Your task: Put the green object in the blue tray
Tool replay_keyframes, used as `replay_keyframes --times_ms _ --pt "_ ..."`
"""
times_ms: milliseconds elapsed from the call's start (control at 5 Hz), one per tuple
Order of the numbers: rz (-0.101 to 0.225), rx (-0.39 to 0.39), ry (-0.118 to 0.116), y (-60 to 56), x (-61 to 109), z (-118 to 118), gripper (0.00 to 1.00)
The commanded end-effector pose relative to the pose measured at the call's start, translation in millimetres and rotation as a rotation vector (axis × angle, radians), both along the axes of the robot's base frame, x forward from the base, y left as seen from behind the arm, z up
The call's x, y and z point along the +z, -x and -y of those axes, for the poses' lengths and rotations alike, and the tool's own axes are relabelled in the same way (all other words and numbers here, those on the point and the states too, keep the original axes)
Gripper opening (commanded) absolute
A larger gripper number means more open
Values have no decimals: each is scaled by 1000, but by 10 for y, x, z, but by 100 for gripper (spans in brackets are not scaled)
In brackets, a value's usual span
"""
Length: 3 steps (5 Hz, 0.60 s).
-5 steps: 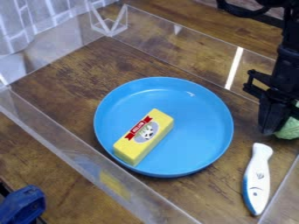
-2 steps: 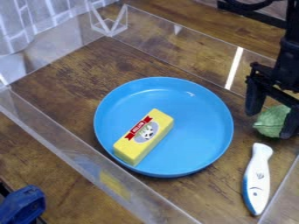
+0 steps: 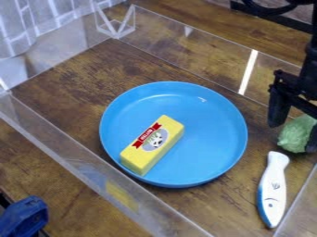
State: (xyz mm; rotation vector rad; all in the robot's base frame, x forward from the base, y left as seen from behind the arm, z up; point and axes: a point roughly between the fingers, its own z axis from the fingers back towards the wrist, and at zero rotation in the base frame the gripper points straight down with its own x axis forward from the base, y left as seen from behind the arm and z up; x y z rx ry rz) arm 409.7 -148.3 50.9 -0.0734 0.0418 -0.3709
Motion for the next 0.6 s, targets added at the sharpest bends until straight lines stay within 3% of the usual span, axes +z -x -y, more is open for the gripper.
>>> replay_keyframes --times_ms 0,200,400 --pt "35 -12 23 -12 105 77 100" --pt "25 -11 29 2 17 89 100" --pt "18 -19 27 2 -37 91 0"
